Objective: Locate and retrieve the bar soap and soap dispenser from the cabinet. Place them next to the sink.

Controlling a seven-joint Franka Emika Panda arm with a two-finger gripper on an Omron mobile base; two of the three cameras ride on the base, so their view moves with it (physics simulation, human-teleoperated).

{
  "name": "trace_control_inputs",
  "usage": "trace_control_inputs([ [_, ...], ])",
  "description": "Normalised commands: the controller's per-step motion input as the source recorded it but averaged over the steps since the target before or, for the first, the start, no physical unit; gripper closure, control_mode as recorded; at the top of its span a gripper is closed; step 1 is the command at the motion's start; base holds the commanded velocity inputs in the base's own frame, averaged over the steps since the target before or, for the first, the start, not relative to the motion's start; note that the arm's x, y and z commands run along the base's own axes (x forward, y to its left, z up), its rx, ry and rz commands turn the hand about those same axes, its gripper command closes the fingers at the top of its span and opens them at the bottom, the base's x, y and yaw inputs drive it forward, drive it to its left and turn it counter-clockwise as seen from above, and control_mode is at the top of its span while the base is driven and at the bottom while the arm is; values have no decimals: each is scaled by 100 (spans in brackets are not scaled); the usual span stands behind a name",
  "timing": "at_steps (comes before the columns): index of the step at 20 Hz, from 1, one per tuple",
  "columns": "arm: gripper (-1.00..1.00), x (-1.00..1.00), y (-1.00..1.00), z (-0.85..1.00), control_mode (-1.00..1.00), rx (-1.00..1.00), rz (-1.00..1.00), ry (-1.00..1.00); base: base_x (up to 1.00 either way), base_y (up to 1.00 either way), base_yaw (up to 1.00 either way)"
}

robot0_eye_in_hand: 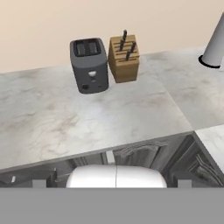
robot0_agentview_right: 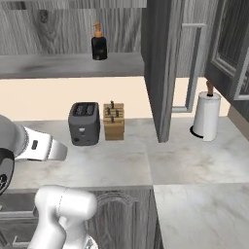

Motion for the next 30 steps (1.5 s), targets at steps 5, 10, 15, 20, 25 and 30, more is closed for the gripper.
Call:
trace_control_inputs([
  [5,-100,0,0,0,100,0,0,0,91,12,11],
  [10,-100,0,0,0,100,0,0,0,49,10,4],
  [15,-100,0,0,0,100,0,0,0,1,0,0],
  [20,-100,0,0,0,100,0,0,0,0,0,0],
  [25,-100,0,0,0,-100,0,0,0,0,0,0],
  [30,-100,1,4,13,-100,-1,0,0,0,0,0],
])
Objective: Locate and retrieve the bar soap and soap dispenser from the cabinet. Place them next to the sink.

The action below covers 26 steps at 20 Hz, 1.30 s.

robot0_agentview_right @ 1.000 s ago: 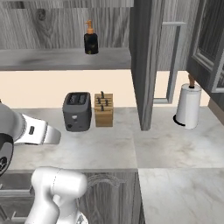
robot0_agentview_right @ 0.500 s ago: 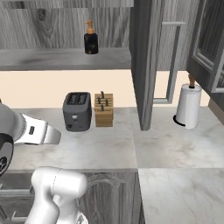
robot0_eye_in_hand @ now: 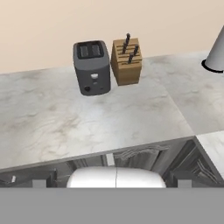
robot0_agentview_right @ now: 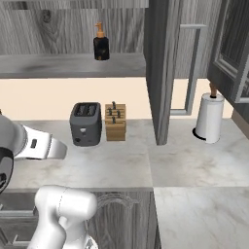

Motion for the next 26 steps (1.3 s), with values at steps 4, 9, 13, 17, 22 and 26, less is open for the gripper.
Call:
trace_control_inputs([
  [4,-100,-1,12,88,-100,-4,3,-22,0,0,0],
  [9,-100,14,7,93,-100,-6,-6,-27,0,0,0],
  [13,-100,39,15,80,-100,-3,-10,-20,0,0,0],
  [17,-100,59,11,49,-100,0,-5,-14,0,0,0],
  [22,-100,53,0,0,-100,4,-5,9,0,0,0],
  [26,-100,65,8,0,-100,0,0,11,0,0,0],
])
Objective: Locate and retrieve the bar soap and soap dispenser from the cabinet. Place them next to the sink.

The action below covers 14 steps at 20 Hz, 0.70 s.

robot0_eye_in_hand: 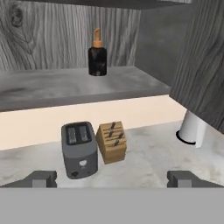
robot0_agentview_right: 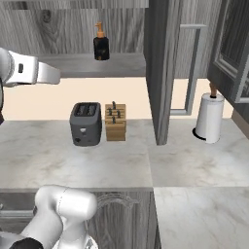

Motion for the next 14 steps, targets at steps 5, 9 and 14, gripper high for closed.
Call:
trace_control_inputs([
  [5,-100,69,6,-8,-100,-3,0,1,0,0,0],
  [9,-100,44,9,-31,-100,-7,-5,-15,0,0,0],
  [14,-100,40,-3,-18,-100,-11,-3,-11,0,0,0],
])
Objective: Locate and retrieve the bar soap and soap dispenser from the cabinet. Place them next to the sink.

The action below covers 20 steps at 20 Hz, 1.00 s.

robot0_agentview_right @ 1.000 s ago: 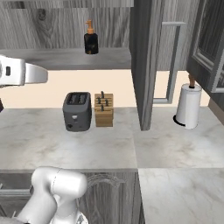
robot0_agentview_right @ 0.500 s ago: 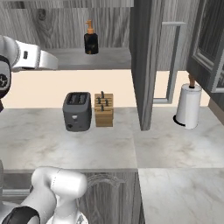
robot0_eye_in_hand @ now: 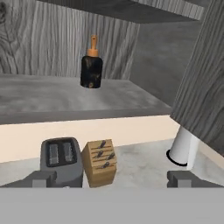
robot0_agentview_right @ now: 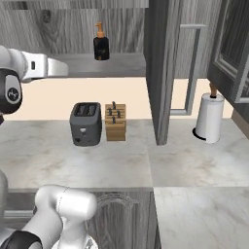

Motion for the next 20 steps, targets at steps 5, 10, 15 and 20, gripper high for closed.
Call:
trace_control_inputs([
  [5,-100,47,0,4,-100,-5,-2,6,0,0,0],
  [10,-100,62,0,1,-100,-1,-11,2,0,0,0],
  [15,-100,78,0,-4,-100,0,-17,0,0,0,0],
  [20,-100,65,2,1,-100,3,-7,0,0,0,0],
])
